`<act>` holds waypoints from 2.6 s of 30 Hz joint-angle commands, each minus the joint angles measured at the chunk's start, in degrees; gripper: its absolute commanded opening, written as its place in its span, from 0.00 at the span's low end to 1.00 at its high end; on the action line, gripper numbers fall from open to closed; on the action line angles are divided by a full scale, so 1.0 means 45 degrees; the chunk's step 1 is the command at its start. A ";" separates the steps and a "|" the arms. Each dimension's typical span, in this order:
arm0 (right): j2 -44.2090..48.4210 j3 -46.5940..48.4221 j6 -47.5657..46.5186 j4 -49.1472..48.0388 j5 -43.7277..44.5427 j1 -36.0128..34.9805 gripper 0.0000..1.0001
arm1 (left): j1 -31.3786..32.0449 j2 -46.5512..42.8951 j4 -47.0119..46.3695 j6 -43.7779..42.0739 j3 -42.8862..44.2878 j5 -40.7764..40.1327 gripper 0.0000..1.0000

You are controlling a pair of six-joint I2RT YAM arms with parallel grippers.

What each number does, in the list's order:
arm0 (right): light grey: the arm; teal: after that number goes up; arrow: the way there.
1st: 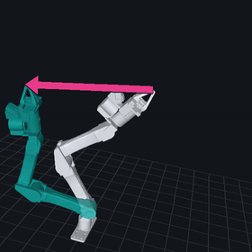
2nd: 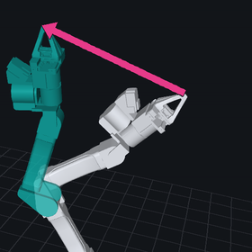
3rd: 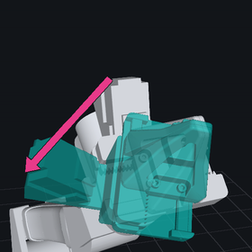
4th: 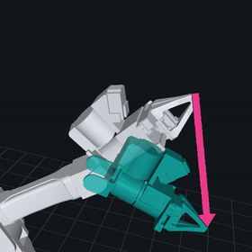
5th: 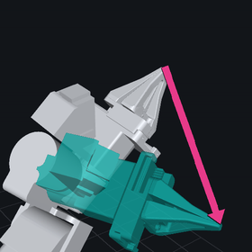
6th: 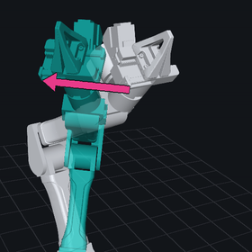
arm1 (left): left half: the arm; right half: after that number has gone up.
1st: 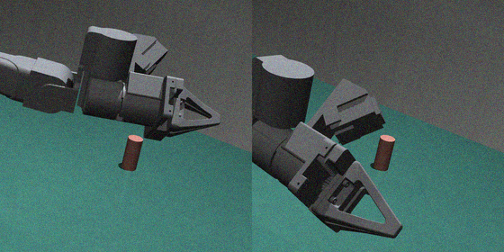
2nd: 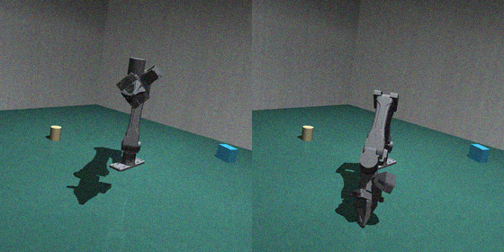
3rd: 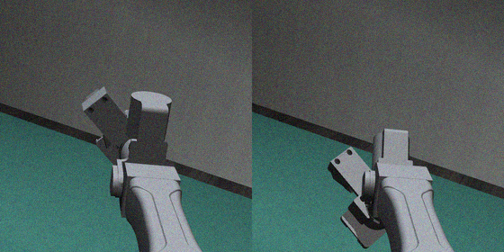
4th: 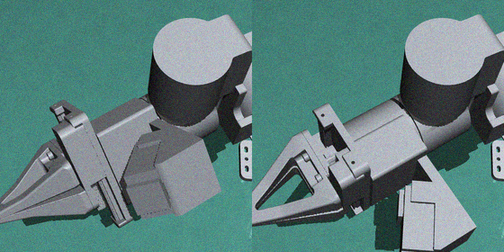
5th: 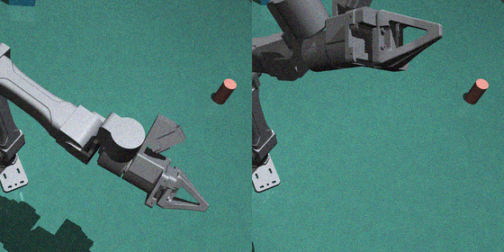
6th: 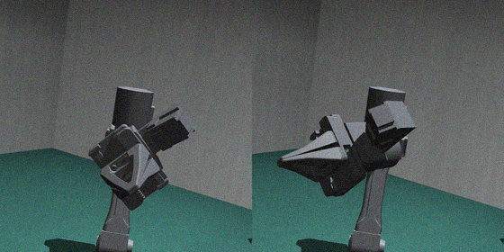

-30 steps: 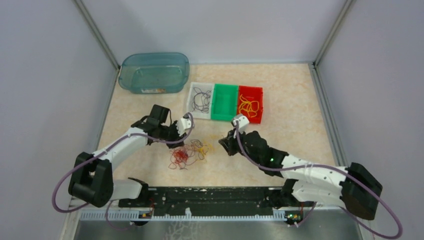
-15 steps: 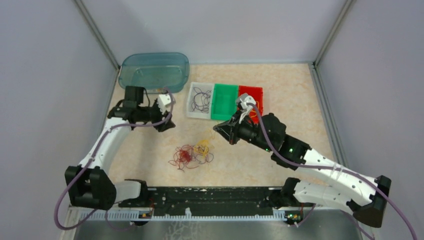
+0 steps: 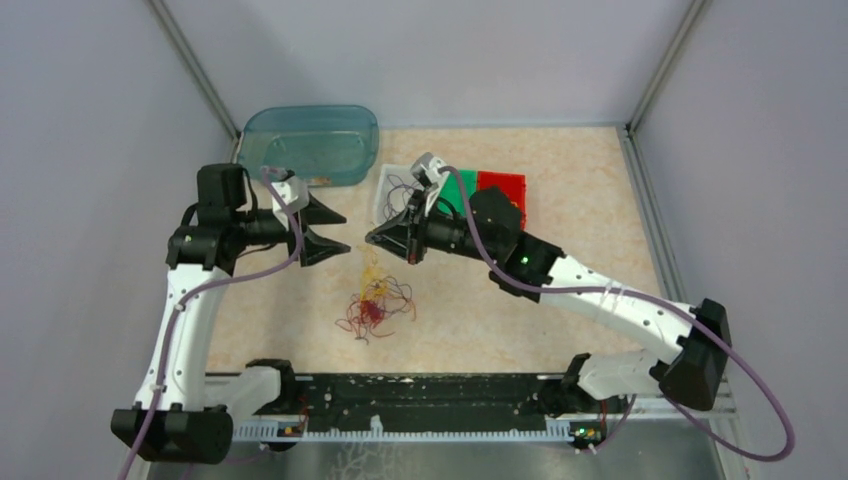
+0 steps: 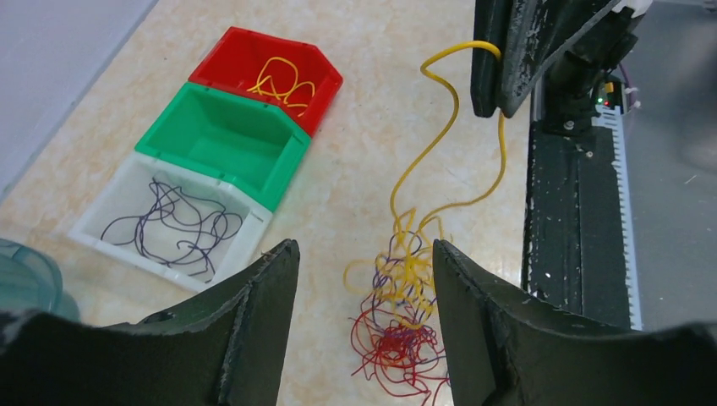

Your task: Untangle the cables

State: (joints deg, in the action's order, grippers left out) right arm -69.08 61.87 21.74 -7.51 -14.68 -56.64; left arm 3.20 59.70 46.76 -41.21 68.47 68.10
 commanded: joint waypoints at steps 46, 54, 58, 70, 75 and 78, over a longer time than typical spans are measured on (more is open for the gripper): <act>0.0918 -0.3847 -0.0745 -0.4277 -0.0190 0.0903 0.74 | 0.0098 -0.2582 -0.5629 0.5226 0.1266 -0.1789 0.00; -0.1735 -0.4265 -0.1714 -0.7443 -0.0741 -0.0222 0.76 | 0.0090 -0.2834 -0.5804 0.5701 0.1865 -0.1892 0.00; -0.3287 -0.3905 -0.1522 -0.9570 -0.0994 -0.0447 0.74 | 0.0099 -0.2826 -0.5782 0.5756 0.2109 -0.2039 0.00; -0.3730 -0.4045 -0.2135 -1.1797 -0.0495 -0.0830 0.73 | 0.0099 -0.2982 -0.5509 0.5818 0.2282 -0.2137 0.00; -0.2644 -0.4764 -0.2152 -1.0599 -0.1726 -0.0831 0.72 | 0.0101 -0.2941 -0.5614 0.5717 0.2403 -0.2154 0.00; -0.1727 -0.5972 -0.1854 -1.0399 -0.1745 -0.0833 0.71 | 0.0088 -0.2848 -0.5626 0.5656 0.2606 -0.2006 0.00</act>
State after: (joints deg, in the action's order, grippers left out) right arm -83.22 40.34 13.21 -53.89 -19.40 -59.90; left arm 3.51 46.81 21.87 -15.90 78.00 58.54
